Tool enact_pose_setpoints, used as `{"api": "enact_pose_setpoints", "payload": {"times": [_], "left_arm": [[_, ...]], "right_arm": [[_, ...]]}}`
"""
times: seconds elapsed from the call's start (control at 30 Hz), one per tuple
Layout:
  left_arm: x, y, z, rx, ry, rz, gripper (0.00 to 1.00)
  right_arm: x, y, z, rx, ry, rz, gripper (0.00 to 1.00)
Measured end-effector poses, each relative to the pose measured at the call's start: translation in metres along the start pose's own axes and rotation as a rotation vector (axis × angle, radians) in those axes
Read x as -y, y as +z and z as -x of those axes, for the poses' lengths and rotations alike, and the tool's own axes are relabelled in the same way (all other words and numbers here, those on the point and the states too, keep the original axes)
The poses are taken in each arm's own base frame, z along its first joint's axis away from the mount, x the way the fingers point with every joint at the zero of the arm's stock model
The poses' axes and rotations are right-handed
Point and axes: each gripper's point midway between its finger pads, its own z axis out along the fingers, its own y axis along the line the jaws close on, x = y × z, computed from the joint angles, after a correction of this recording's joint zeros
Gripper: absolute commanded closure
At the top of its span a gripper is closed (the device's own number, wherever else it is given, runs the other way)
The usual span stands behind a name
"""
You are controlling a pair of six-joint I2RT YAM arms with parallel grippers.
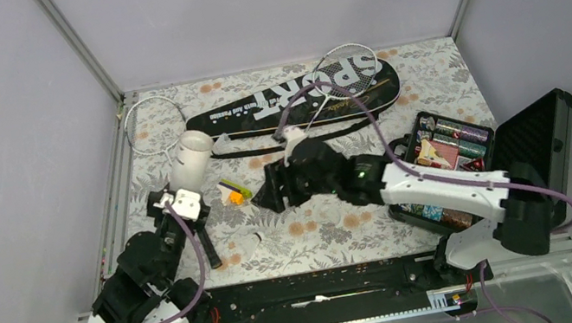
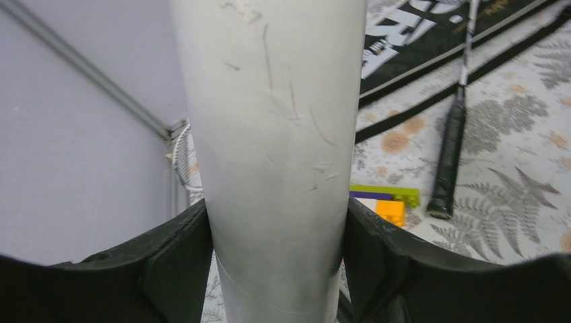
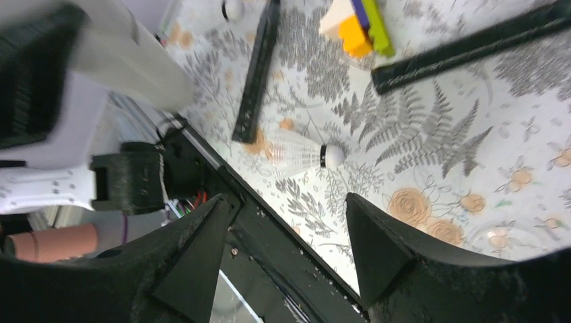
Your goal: Pack up the badminton gear
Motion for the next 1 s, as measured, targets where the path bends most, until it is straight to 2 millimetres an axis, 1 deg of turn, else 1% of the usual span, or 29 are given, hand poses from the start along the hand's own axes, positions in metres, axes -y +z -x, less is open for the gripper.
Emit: {"api": "enact_pose_setpoints", "payload": {"times": [0.13,0.23,0.3,0.43,0.5,0.6,0.7,0.8,0.9,1.0], "left_arm": [[-0.024,-0.009,0.005,0.029,-0.037,0.111,0.72],[-0.036,-0.015,0.008,0.048,-0.052,0.164,0.72],[-0.040,-0.016,0.008,0.048,-0.053,0.178,0.72],[-0.044,-0.019,0.009,0.046,-0.051,0.191,0.72],[-0.047,-0.021,0.011,0.053,-0.056,0.197,0.72],[-0.050,-0.024,0.014,0.062,-0.064,0.205,0.72],[-0.053,-0.027,0.016,0.065,-0.067,0.208,0.72],[-0.056,-0.031,0.018,0.068,-0.079,0.212,0.72],[-0.060,-0.035,0.020,0.085,-0.102,0.222,0.72],[-0.063,-0.039,0.017,0.087,-0.115,0.233,0.72]], "right_arm": [[-0.011,0.026,-0.039,-0.078,-0.045,-0.055,0.31],[-0.022,0.045,-0.067,-0.125,-0.092,-0.081,0.31],[-0.028,0.055,-0.079,-0.145,-0.120,-0.100,0.31],[-0.035,0.072,-0.091,-0.159,-0.172,-0.142,0.30],[-0.040,0.081,-0.091,-0.154,-0.197,-0.156,0.30],[-0.043,0.095,-0.092,-0.152,-0.239,-0.186,0.30],[-0.036,0.107,-0.096,-0.162,-0.272,-0.229,0.30],[-0.025,0.115,-0.105,-0.188,-0.301,-0.270,0.30],[-0.011,0.121,-0.116,-0.220,-0.327,-0.310,0.30],[-0.002,0.125,-0.124,-0.246,-0.347,-0.335,0.30]]}}
